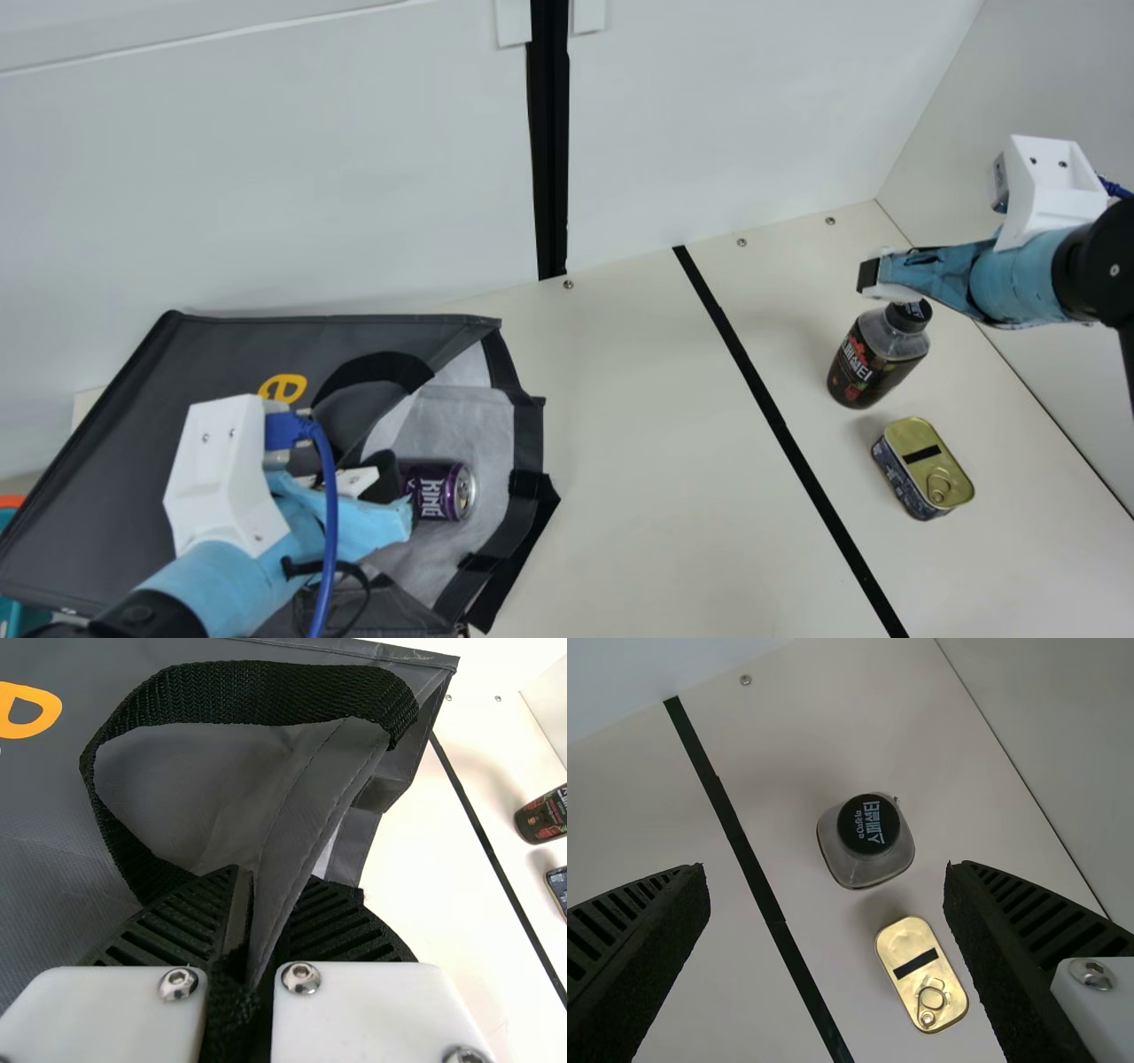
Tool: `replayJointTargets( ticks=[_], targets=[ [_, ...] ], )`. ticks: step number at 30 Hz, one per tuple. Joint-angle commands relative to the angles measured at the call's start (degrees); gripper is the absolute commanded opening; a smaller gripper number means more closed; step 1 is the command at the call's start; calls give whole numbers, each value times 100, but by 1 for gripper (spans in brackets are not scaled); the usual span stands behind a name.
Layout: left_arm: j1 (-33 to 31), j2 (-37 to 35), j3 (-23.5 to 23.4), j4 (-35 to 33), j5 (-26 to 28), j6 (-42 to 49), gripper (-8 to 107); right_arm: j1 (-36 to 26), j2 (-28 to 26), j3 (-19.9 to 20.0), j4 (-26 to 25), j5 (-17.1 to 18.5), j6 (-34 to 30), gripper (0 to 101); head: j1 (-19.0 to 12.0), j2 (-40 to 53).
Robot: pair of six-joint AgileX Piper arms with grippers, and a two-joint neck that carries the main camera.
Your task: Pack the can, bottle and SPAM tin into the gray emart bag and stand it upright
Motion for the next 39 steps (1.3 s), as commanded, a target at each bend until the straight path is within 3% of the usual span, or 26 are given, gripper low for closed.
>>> replayJointTargets(
  ticks=[1,39],
  targets=[
    [0,0,0,0,0,0,-8,-29,106,-50,38,40,-50,95,-130,-14],
    [0,0,0,0,0,0,-8,-197,1637,-563,100,69,-276,95,-130,-14]
  ],
)
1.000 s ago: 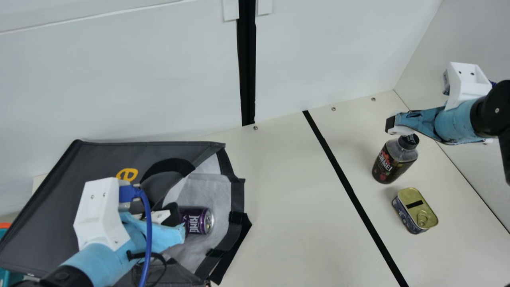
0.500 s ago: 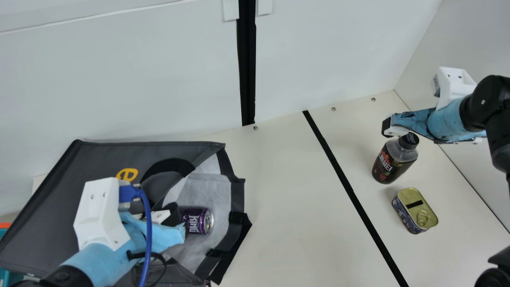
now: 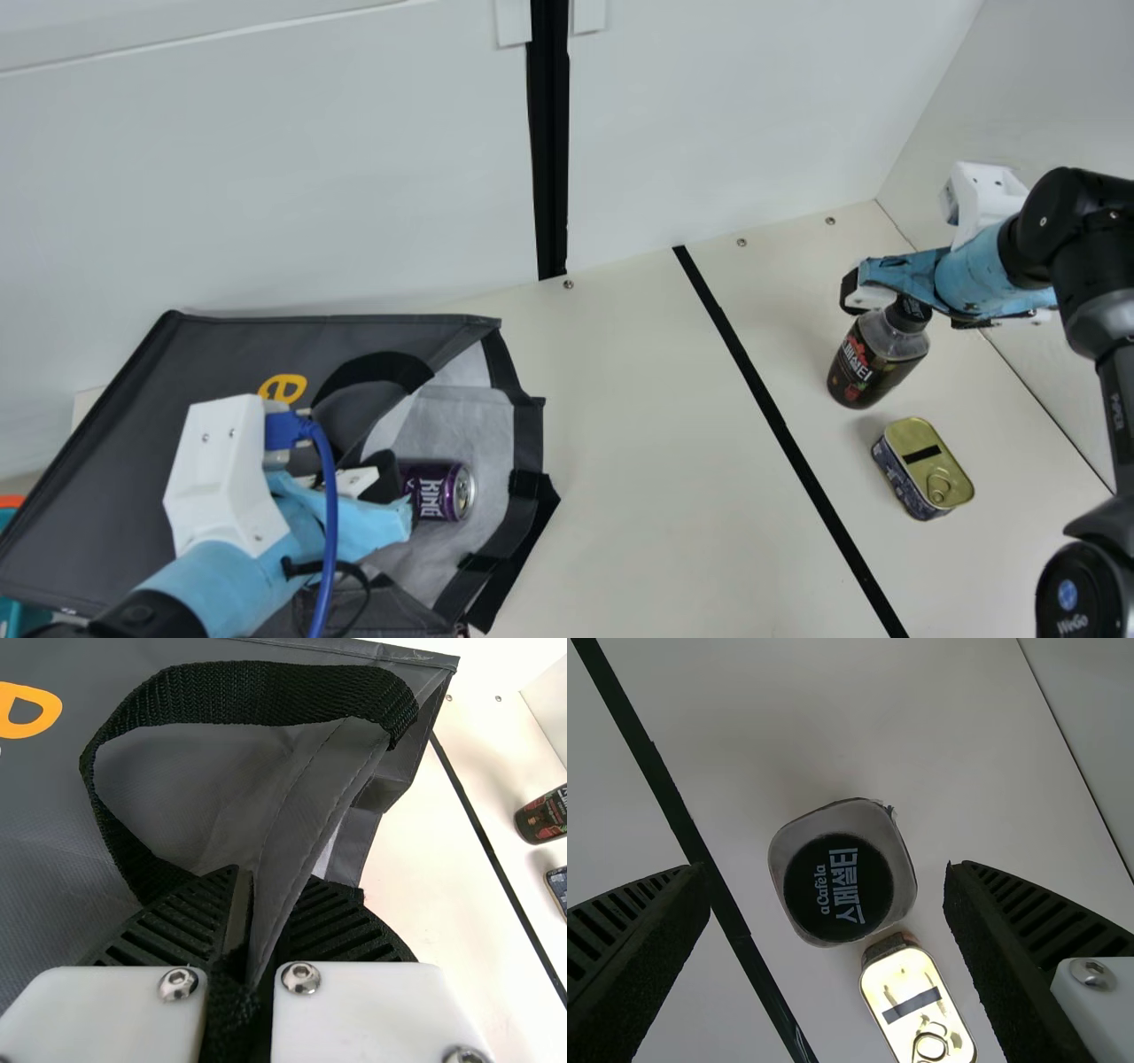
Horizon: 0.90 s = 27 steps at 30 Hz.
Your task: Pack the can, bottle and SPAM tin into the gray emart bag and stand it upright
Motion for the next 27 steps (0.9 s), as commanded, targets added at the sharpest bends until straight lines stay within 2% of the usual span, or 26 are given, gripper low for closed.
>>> replayJointTargets(
  ticks=[1,9,23,27],
  targets=[
    [0,0,0,0,0,0,-8,-12,50,-10,15,2,4,95,-130,-14],
    [0,0,0,0,0,0,-8,-50,264,-99,64,0,-11,95,-130,-14],
    [0,0,0,0,0,0,-8,-99,431,-208,203,29,-108,1,-130,-14],
    [0,0,0,0,0,0,-8,-112,419,-215,247,34,-152,0,-130,-14]
  ],
)
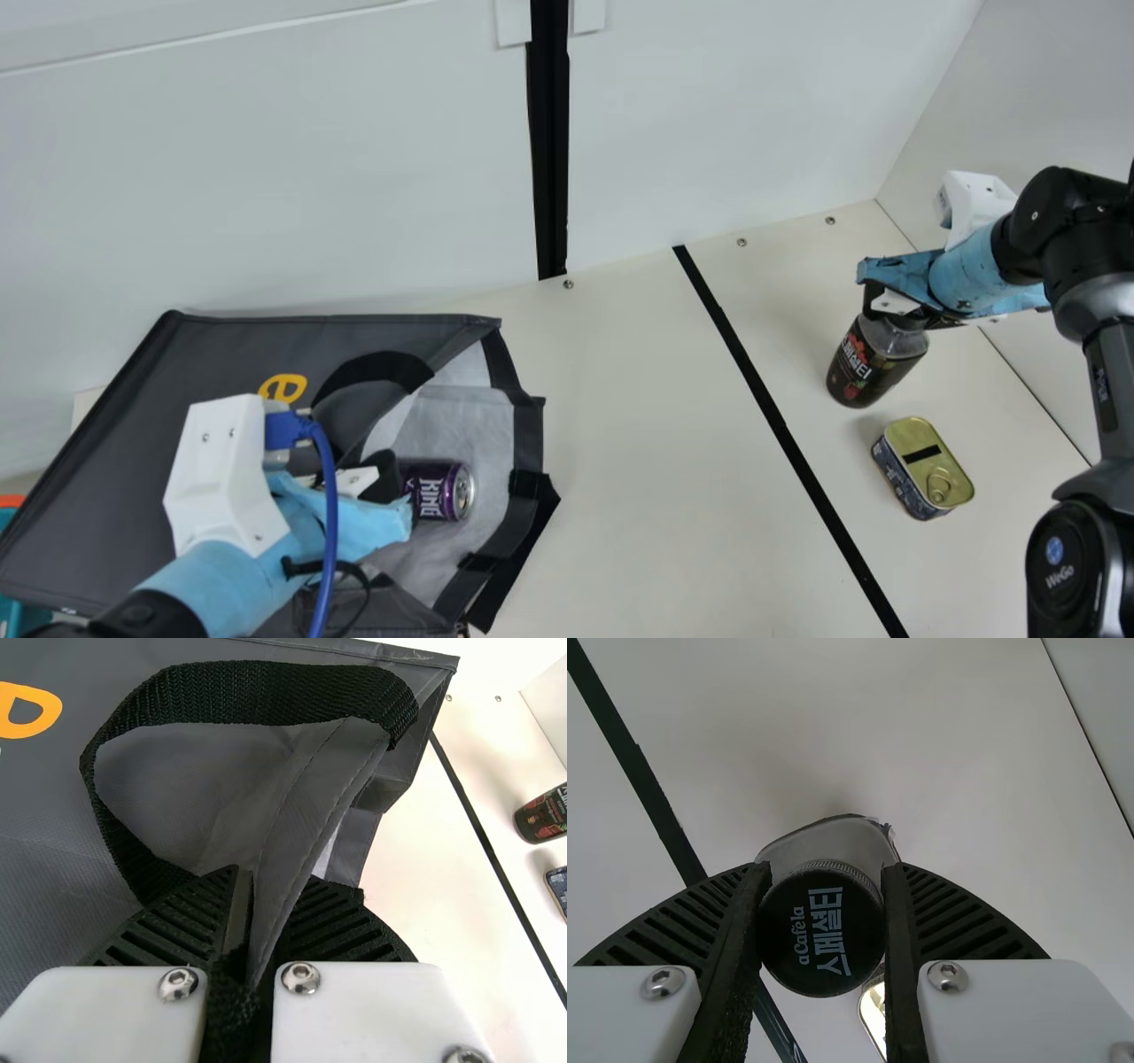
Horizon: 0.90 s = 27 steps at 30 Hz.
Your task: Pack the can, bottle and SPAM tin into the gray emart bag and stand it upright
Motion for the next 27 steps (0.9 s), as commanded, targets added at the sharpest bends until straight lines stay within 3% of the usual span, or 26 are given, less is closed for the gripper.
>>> replayJointTargets(
  ticks=[1,27],
  targets=[
    [0,0,0,0,0,0,-8,-8,-12,-4,52,15,-24,0,-130,-5],
    [0,0,0,0,0,0,-8,264,-518,-65,501,124,-765,0,-130,-5]
  ],
)
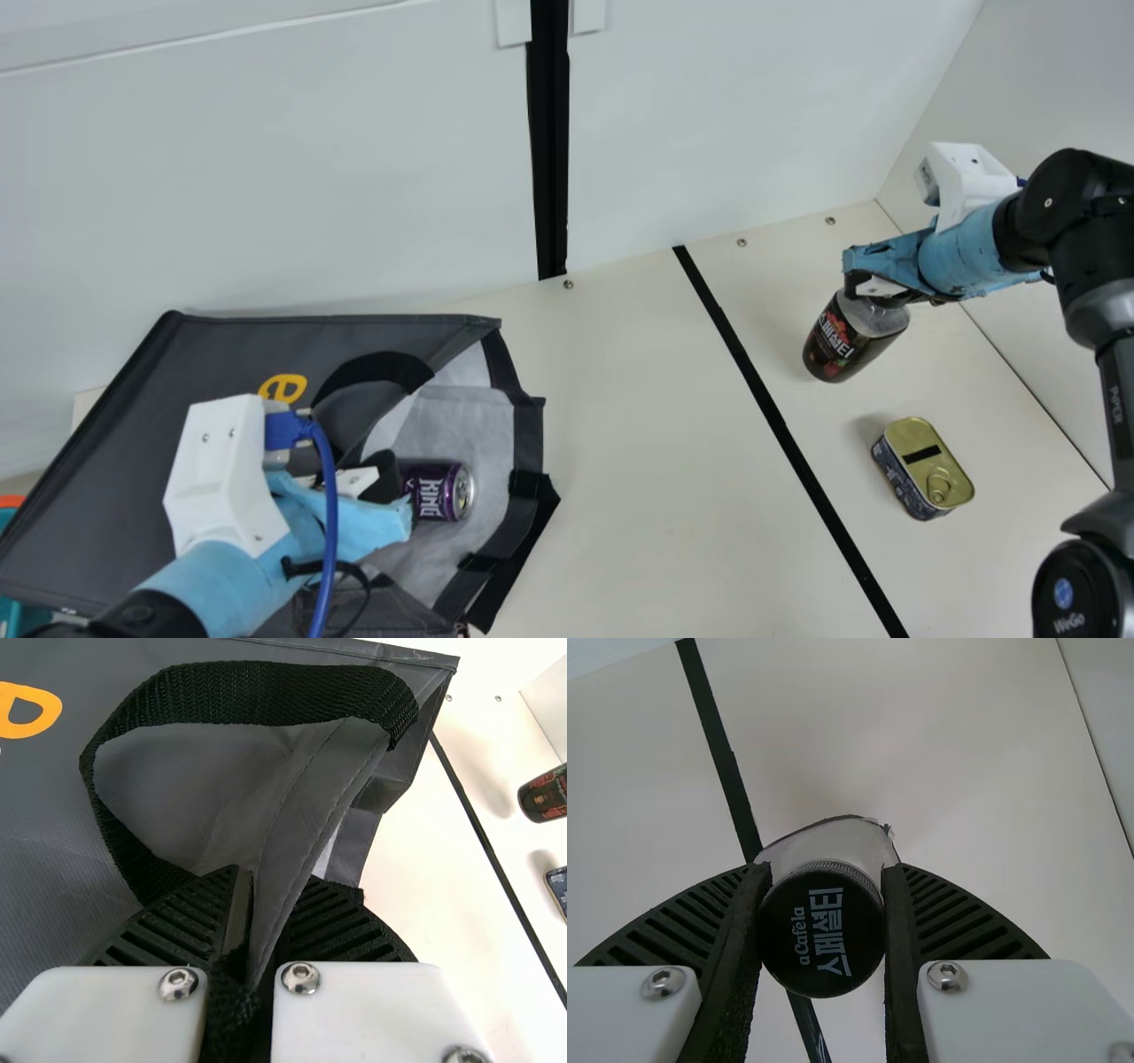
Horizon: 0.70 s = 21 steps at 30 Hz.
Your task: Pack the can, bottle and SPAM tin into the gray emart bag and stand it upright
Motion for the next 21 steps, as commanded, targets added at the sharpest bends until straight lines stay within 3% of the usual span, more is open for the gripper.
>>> replayJointTargets(
  ticks=[1,21],
  targets=[
    [0,0,0,0,0,0,-8,41,-44,28,56,17,-75,0,-130,-14],
    [0,0,0,0,0,0,-8,702,-894,729,305,95,-596,0,-130,-14]
  ],
)
